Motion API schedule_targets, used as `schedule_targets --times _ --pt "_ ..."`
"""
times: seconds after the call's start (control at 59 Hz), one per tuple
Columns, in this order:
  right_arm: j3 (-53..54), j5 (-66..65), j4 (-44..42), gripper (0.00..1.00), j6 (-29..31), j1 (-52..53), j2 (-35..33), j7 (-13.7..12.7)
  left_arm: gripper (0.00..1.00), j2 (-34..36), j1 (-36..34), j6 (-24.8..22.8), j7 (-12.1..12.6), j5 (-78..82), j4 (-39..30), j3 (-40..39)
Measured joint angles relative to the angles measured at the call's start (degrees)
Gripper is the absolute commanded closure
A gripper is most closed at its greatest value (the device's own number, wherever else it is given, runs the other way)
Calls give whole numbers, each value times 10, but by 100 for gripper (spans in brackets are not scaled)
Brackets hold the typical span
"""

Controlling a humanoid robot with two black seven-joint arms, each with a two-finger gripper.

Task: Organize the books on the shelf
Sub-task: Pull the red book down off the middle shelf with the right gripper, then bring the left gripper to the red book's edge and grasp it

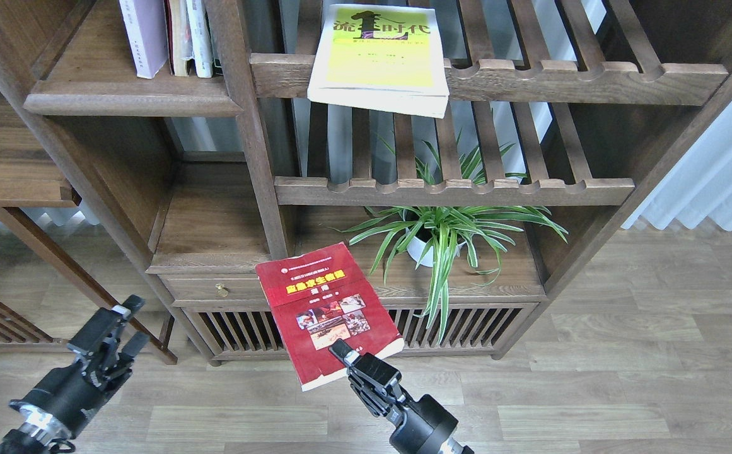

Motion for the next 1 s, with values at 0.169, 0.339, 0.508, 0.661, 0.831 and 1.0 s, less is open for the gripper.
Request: schedule_targets --times 0.169,0.339,0.508,0.661,0.831,1.0 --pt "-14 -1 -8 95 0 -1 0 -2 2 -4 -43 0 0 0 0 46" --pt "-16 0 -9 95 0 -1 0 -3 2 -13 -82 0 -4 -2 15 94" --pt "-16 0 -9 95 0 -1 0 -3 2 -23 -112 0 -23 -2 35 124" --pt "-16 1 -9 95 0 0 0 -3 9 -41 -143 0 -28 -3 52 157" --pt "-17 1 -9 95 0 2 0 -3 11 -64 -166 0 -32 -13 75 180" --pt "-17 1 -8 96 0 8 0 -3 11 -76 -203 0 -34 -25 95 221"
